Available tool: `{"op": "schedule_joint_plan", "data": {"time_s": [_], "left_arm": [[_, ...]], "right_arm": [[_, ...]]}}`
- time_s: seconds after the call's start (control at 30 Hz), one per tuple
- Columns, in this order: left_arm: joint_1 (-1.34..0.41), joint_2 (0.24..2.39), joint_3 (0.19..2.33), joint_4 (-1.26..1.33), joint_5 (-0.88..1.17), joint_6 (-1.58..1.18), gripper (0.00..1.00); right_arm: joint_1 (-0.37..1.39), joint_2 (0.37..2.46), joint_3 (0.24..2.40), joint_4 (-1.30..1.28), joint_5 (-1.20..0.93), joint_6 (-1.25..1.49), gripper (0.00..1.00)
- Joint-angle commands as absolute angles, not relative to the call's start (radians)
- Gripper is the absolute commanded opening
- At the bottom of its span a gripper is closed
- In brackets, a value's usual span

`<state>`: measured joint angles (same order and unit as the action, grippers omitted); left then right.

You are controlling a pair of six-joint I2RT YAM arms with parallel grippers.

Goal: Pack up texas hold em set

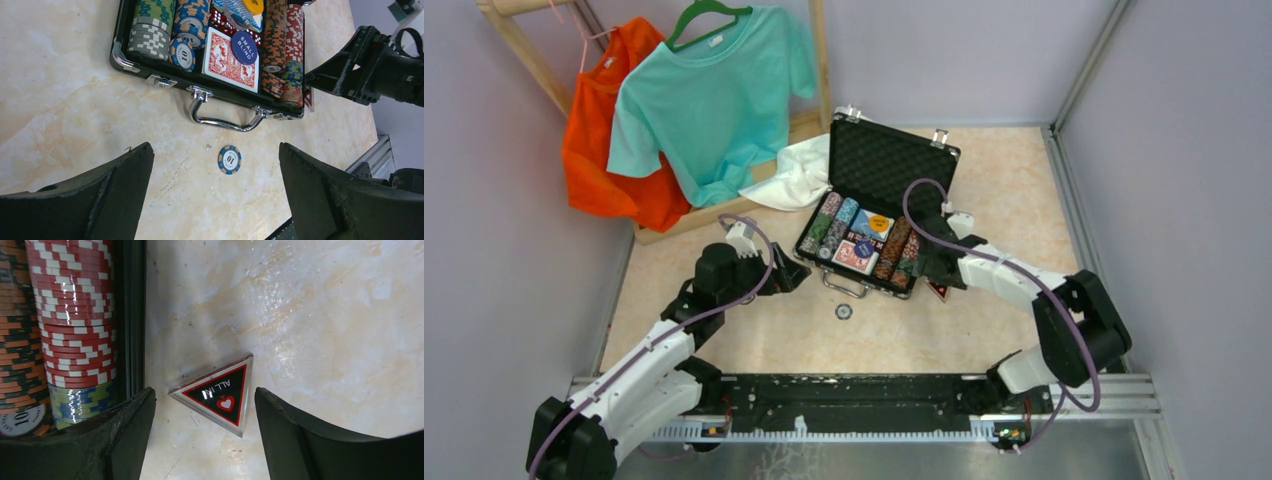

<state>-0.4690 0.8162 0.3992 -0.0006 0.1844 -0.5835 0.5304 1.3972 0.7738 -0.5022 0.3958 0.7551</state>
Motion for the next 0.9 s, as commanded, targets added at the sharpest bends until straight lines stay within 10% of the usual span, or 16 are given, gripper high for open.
{"op": "schedule_joint_plan", "data": {"time_s": [0.0, 0.87], "left_arm": [[-0.465, 0.804, 0.39, 0.015, 0.191, -0.574, 1.0], [-0.466, 0.768, 0.394, -0.016, 0.182, -0.571, 1.0]], "right_arm": [[0.551, 1.449, 0.838, -0.494, 0.436, 0.766, 0.73], [0.551, 1.476, 0.744, -0.429, 0.4, 0.772, 0.62]]}}
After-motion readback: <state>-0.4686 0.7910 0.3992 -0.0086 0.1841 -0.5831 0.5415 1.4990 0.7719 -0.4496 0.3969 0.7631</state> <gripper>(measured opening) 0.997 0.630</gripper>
